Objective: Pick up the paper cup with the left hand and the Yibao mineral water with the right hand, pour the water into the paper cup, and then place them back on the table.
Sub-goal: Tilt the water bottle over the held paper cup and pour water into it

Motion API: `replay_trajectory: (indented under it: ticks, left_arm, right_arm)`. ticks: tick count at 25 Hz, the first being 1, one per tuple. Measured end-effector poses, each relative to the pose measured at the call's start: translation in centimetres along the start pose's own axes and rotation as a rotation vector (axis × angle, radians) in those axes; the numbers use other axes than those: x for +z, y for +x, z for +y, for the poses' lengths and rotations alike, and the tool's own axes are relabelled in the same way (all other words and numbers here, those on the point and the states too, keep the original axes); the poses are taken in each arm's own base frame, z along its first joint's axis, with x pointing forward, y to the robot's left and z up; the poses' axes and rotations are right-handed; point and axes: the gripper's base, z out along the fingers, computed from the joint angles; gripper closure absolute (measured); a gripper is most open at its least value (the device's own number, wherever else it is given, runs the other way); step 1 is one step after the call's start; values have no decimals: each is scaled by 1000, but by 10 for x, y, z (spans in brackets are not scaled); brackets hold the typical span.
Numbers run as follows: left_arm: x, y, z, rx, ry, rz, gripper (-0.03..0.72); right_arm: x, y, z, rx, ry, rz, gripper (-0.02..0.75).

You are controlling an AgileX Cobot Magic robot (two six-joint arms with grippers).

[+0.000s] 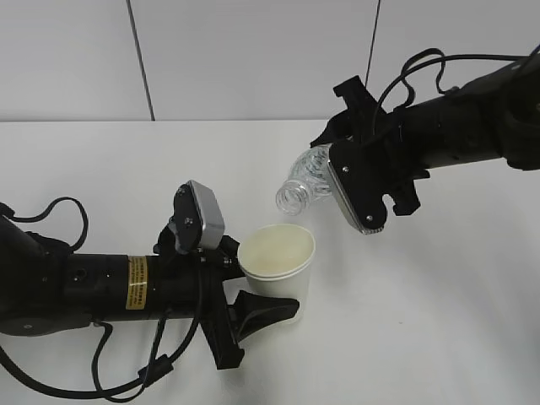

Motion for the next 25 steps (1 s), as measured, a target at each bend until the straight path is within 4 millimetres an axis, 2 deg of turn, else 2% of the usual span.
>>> replay_trajectory:
  ticks: [18, 25]
  left_arm:
    - [5, -4, 4, -43, 27, 33, 239]
    - [14, -6, -12, -11, 94, 45, 239]
  right_arm:
    - [0, 1, 0, -139, -1, 8, 323]
    - [0, 1, 0, -149, -1, 11, 323]
